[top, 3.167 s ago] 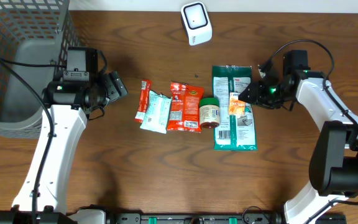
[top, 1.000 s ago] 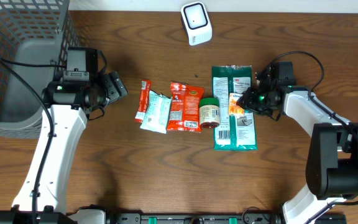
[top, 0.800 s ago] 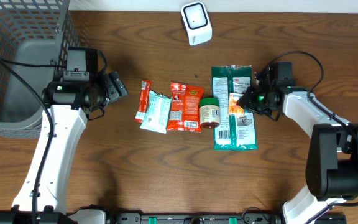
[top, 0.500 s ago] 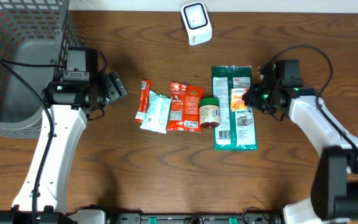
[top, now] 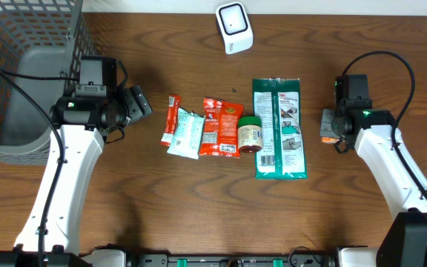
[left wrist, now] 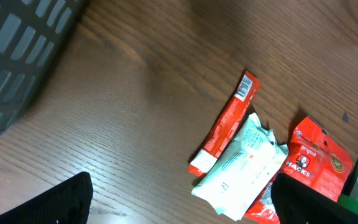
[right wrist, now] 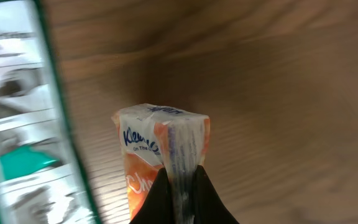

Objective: Scan the item barcode

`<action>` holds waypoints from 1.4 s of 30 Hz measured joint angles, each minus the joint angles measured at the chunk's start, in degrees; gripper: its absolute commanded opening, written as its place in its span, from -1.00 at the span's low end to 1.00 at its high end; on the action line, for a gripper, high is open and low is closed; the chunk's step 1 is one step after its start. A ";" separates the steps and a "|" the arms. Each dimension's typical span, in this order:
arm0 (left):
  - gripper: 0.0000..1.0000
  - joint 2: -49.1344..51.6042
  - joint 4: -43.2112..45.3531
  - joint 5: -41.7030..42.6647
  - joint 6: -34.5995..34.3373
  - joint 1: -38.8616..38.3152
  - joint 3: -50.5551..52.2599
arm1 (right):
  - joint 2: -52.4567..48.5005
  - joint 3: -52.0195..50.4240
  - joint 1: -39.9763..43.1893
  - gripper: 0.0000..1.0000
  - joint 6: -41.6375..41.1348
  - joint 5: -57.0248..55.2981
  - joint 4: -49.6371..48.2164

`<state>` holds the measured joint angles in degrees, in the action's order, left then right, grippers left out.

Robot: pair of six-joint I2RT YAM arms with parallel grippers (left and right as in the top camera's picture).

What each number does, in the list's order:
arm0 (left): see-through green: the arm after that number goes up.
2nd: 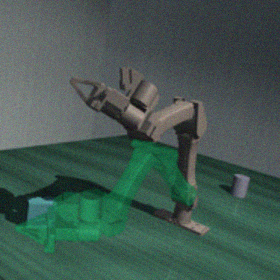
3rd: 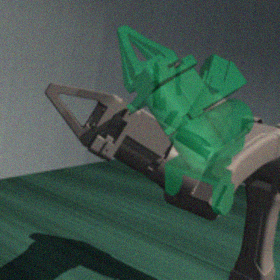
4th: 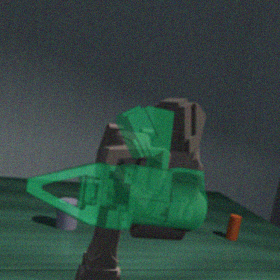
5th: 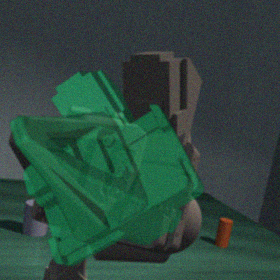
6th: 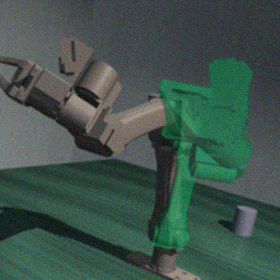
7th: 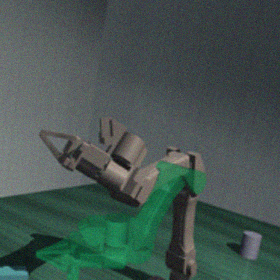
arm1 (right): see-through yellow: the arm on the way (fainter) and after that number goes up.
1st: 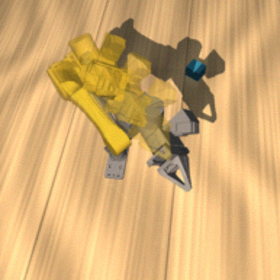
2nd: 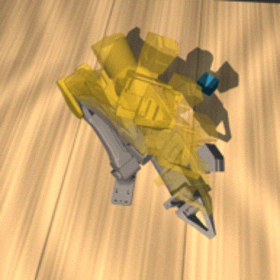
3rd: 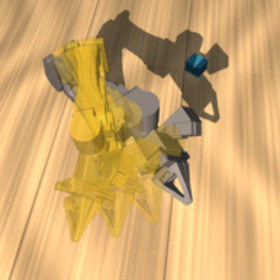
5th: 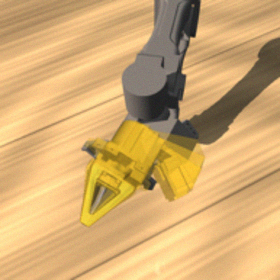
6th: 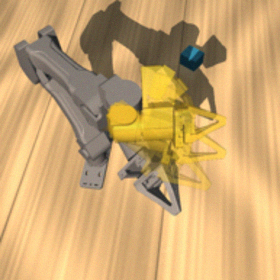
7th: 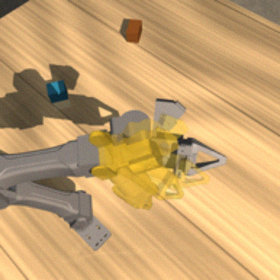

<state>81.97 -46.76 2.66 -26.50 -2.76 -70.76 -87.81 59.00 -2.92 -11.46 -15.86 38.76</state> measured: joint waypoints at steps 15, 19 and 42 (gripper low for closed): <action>0.84 0.00 -0.02 0.00 0.00 0.00 0.00 | -8.44 -0.04 -4.85 -0.98 2.14 -13.38 -3.17; 0.84 0.00 0.00 0.00 0.00 0.00 0.00 | -9.44 -0.24 -7.41 -0.98 3.87 -14.45 -7.13; 0.84 0.00 -0.02 0.00 0.00 0.00 0.00 | -12.35 -0.24 -10.84 -0.92 8.07 -18.01 -12.07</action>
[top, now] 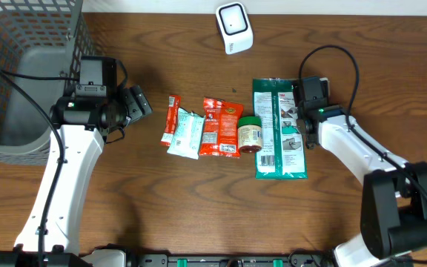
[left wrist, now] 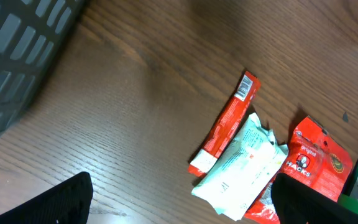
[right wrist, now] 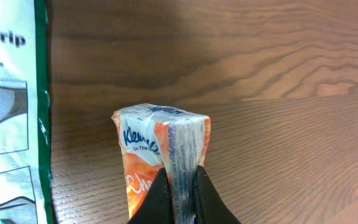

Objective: Scan the item barcode

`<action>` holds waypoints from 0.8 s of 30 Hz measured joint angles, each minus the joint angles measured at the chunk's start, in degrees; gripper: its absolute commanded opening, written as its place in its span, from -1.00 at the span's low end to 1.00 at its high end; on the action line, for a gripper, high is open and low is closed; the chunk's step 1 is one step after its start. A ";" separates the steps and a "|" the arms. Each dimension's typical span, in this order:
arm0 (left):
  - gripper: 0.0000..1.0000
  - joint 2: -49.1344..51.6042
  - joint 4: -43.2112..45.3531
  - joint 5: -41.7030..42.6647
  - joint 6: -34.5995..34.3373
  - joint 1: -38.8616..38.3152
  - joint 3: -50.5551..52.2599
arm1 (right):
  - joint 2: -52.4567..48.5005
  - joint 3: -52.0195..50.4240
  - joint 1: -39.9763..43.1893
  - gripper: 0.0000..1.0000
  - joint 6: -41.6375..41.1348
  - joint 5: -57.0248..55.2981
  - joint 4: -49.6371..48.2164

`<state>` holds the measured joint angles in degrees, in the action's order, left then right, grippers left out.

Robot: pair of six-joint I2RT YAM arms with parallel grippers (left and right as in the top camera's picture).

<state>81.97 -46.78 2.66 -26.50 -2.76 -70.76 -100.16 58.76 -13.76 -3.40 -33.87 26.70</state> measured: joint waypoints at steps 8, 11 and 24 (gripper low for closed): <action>0.84 0.00 0.00 0.00 0.00 0.00 0.00 | -1.86 -0.02 0.00 -0.48 0.44 1.14 -0.13; 0.84 0.00 0.00 0.00 0.00 0.00 0.00 | -1.86 -0.02 0.00 -0.21 0.44 1.36 -0.31; 0.84 0.00 0.00 0.00 0.00 0.00 0.00 | 0.50 0.00 0.02 0.61 -0.20 3.39 0.15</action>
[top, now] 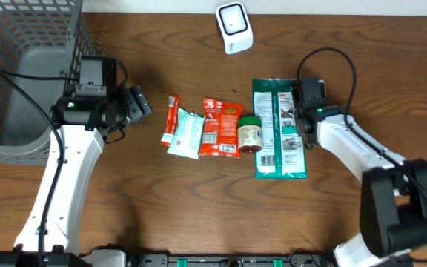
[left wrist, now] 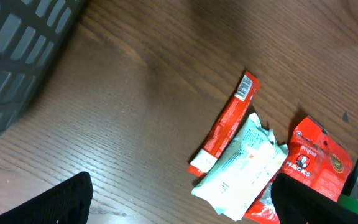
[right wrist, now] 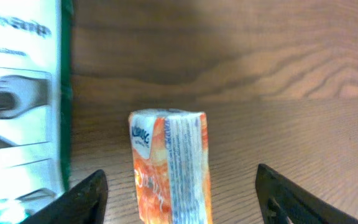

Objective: Scan the item barcode

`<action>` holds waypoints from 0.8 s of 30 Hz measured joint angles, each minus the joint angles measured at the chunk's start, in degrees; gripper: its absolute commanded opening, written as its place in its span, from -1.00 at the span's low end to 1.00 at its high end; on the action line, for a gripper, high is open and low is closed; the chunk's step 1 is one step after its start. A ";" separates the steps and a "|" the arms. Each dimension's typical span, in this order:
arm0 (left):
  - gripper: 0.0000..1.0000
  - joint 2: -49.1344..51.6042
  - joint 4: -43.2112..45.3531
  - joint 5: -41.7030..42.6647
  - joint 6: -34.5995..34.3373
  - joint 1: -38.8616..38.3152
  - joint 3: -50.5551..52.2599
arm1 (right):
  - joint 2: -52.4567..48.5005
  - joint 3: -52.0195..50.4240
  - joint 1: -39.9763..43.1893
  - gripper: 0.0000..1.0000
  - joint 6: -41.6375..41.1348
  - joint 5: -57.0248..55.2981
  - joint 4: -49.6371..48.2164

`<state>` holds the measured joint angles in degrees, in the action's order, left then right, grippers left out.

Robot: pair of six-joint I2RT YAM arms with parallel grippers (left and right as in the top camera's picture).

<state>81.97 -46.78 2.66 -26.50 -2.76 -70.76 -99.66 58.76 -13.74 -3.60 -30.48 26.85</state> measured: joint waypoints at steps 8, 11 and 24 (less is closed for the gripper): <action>0.84 0.00 -0.02 0.00 -0.02 0.00 0.00 | 10.56 1.09 5.51 0.49 2.12 15.91 2.19; 0.84 0.00 0.00 0.00 0.00 0.00 0.00 | 10.08 1.29 8.98 0.41 2.95 21.24 4.59; 0.84 0.00 -0.02 0.00 0.00 0.00 0.00 | 5.09 1.29 14.10 0.06 7.54 31.19 5.49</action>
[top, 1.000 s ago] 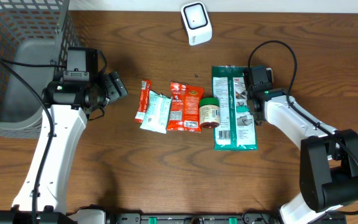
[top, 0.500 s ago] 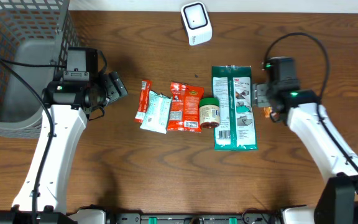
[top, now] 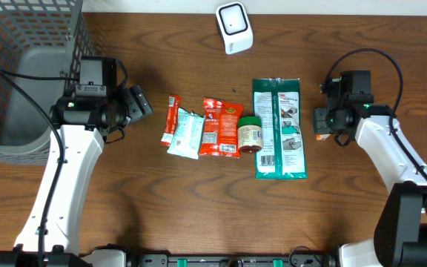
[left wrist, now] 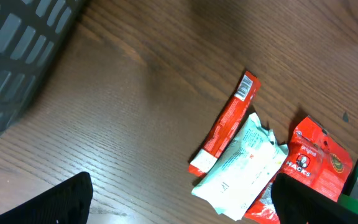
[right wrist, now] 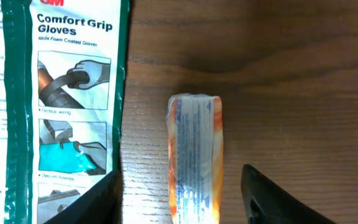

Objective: Scan the item barcode

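The orange Kleenex tissue pack (right wrist: 194, 155) lies on the wood table just right of the green gloves pack (right wrist: 61, 106). My right gripper (right wrist: 178, 180) hovers above it, open, a dark finger on each side and neither touching the pack. Overhead, the tissue pack (top: 319, 124) shows beside the right gripper (top: 330, 121). The white barcode scanner (top: 233, 27) stands at the back middle. My left gripper (top: 138, 102) is open and empty left of the row of items; its wrist view shows only its fingertips (left wrist: 61, 199).
A row of items lies mid-table: red stick pack (top: 170, 119), white pack (top: 186, 133), red Hacks bag (top: 221, 126), small jar (top: 250, 134), green gloves pack (top: 279, 127). A grey wire basket (top: 6, 81) fills the far left.
My right arm has drawn back to the right and higher. The tissue pack stays on the table between its open fingers and looks smaller in the wrist view. The left arm is unchanged.
My right gripper was shut on the tissue pack right of the gloves pack, and still held it 1.6 s ago closer to that pack. By 0.8 s ago it had opened and let go. Now it hovers higher over the resting pack.
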`<action>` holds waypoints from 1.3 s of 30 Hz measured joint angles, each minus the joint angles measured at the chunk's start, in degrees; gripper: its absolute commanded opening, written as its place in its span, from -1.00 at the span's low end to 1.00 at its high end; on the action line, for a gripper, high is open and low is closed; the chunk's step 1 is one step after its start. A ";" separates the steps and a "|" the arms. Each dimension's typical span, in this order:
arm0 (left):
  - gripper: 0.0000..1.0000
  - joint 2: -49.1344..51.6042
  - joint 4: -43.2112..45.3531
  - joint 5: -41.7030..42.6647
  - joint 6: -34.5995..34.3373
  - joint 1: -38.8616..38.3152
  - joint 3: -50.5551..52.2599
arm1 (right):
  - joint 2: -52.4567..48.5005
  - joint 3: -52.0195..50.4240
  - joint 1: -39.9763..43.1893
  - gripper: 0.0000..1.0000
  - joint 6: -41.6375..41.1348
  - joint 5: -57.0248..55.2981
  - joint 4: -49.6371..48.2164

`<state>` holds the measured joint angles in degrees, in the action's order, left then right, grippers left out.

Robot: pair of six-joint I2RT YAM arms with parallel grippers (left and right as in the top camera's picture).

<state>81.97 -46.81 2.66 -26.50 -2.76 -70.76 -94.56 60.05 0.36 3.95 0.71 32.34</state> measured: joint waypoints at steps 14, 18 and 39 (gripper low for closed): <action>0.84 0.00 0.00 0.00 0.00 0.00 0.00 | -4.07 0.00 0.00 -0.26 1.97 0.15 -1.66; 0.84 0.00 0.00 0.00 0.00 0.00 0.00 | -4.07 0.00 0.00 -0.30 2.12 -0.11 -1.75; 0.84 0.00 -0.02 0.00 0.00 0.00 0.00 | -6.60 0.85 0.00 -0.91 2.29 -0.26 0.15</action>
<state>81.97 -46.83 2.66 -26.50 -2.76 -70.76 -101.16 60.90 0.36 6.24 0.45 32.49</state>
